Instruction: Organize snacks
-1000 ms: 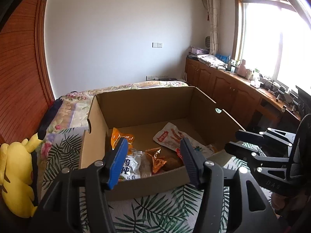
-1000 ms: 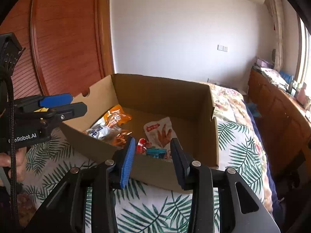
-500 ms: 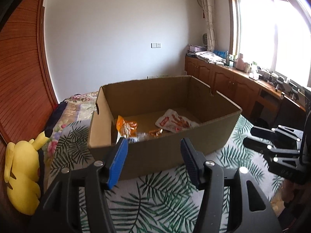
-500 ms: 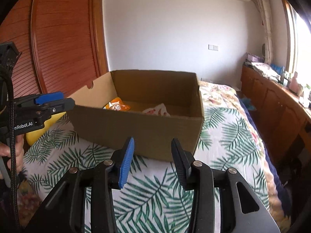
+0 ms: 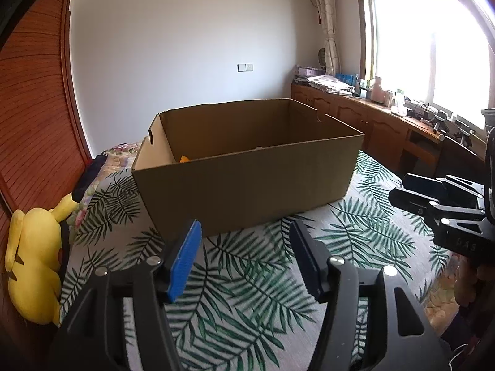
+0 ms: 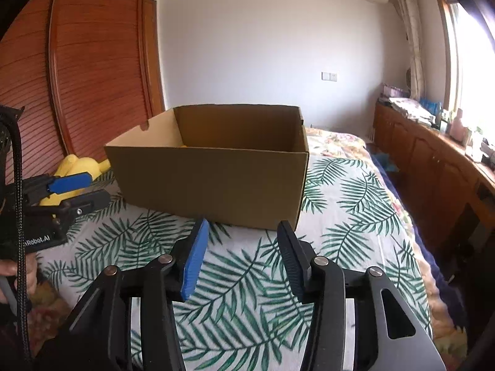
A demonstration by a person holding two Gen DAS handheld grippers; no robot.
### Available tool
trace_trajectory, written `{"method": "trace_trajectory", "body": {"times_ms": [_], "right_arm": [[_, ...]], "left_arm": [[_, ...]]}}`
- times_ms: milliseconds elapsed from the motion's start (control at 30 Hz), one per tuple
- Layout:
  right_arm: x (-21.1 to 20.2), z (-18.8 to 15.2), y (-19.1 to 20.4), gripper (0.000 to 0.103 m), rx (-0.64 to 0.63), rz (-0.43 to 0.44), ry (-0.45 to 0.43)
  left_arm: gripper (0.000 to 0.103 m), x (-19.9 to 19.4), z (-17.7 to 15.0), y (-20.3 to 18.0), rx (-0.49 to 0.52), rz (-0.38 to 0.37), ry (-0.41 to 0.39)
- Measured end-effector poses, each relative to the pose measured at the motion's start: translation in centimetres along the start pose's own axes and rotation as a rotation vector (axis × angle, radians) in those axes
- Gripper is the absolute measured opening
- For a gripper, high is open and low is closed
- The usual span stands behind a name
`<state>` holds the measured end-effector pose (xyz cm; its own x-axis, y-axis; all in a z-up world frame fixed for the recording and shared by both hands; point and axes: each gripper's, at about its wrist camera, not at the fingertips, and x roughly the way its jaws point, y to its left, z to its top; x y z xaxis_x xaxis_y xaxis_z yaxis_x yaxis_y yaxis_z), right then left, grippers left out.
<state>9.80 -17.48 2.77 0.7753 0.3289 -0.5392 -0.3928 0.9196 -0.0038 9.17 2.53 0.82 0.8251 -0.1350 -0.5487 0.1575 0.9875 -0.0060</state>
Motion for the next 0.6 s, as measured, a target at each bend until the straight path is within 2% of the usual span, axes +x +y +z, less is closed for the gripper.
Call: {"method": "trace_trajectory", "body": {"times_ms": [100,500,600], "right_arm": [[-0.8,-0.7,0.6,0.051,-0.003,-0.001,-0.005],[-3.2,-2.3,1.6,0.065,0.019,-0.029,-0.01],[-3.9,-2.4,1.7,0.073,0.022,-0.027,-0.012]], "left_arm": [[0.072,-0.7,-0.4,-0.1,-0.025,-0.009,-0.011],[0.079,-4.1,-1.3,-1.0,-0.044,0.019,-0.063],[0.086,-5.3,-1.4,-1.1,-0.049,0.024,-0.079]]}}
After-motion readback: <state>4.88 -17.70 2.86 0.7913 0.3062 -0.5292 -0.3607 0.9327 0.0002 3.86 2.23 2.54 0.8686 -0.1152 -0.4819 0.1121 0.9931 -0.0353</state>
